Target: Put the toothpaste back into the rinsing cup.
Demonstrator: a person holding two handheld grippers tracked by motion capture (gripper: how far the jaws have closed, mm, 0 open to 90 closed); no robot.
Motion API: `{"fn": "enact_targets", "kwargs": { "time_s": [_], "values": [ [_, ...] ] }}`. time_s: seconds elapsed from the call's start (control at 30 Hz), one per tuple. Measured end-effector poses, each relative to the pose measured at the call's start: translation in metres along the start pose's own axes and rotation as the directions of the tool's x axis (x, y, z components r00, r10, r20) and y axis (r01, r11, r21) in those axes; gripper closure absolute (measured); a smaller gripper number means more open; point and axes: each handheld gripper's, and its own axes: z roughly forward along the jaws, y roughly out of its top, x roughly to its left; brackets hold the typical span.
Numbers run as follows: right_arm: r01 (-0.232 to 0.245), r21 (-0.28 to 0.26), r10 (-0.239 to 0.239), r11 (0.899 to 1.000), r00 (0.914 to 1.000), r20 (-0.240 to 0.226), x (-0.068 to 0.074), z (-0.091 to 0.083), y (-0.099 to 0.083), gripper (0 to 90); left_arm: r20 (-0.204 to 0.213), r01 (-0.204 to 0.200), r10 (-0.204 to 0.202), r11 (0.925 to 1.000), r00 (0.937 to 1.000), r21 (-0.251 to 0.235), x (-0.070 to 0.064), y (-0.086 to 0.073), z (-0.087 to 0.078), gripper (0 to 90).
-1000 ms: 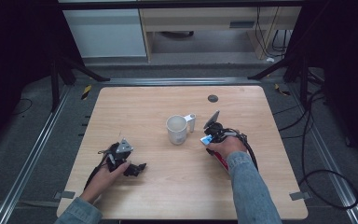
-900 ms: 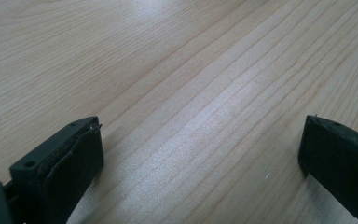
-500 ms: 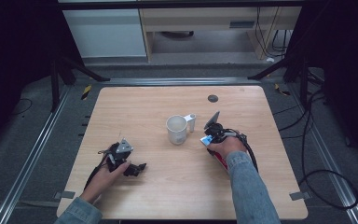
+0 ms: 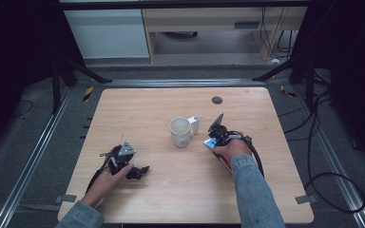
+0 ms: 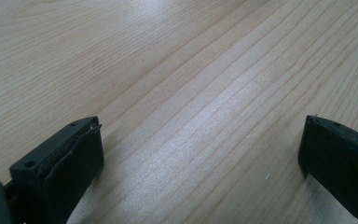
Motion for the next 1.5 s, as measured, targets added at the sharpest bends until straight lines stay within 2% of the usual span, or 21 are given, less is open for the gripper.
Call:
{"fn": "enact_targets", "kwargs": {
  "time_s": [0.07,0.13,0.27,0.4,0.57,0.7,0.93,1.13,1.23,1.5],
  "values": [
    [-0.008,0.002,0.008,1.0,1.0,-0.001,0.0,0.0,0.0,59.7,0.0,0.0,0.0,1.0,1.0,0.0,0.0,0.0,0.0,0.0],
    [-0.006,0.001,0.006,1.0,1.0,0.003,-0.001,-0.004,0.0,66.0,-0.001,-0.001,0.001,1.0,1.0,-0.001,0.0,0.0,0.0,0.0],
    [0.001,-0.01,-0.001,1.0,1.0,-0.002,-0.003,-0.006,-0.002,69.6,0.0,0.001,-0.001,1.0,1.0,0.0,0.0,0.0,0.0,0.0],
    [-0.023,-0.017,0.022,1.0,0.9996,-0.016,-0.005,-0.009,-0.003,72.1,0.0,0.0,0.0,1.0,1.0,0.0,0.0,0.0,0.0,0.0],
    [-0.022,-0.036,0.021,0.999,0.9995,-0.024,-0.009,-0.012,-0.006,72.9,0.0,0.0,0.0,1.0,1.0,0.0,0.0,0.0,0.0,0.0],
    [-0.046,-0.044,0.044,0.998,0.998,-0.045,-0.01,-0.022,-0.006,73.2,-0.001,-0.002,0.002,1.0,1.0,-0.001,0.0,0.0,0.0,0.0],
    [-0.034,-0.065,0.031,0.997,0.9988,-0.037,-0.013,-0.04,-0.005,73.4,-0.001,-0.002,0.002,1.0,1.0,0.0,0.0,0.0,0.0,0.0],
    [-0.046,-0.088,0.045,0.995,0.9988,-0.017,-0.021,-0.059,-0.008,73.4,-0.001,-0.002,0.002,1.0,1.0,0.0,0.0,0.0,0.0,0.0],
    [-0.056,-0.093,0.055,0.994,0.9983,-0.018,-0.024,-0.062,-0.009,73.4,-0.001,-0.002,0.002,1.0,1.0,0.0,0.0,0.0,0.0,0.0],
    [-0.075,-0.165,0.071,0.983,0.9969,-0.034,-0.032,-0.072,-0.017,73.5,-0.001,-0.002,0.002,1.0,1.0,0.0,0.0,0.0,0.0,0.0]
  ]
}}
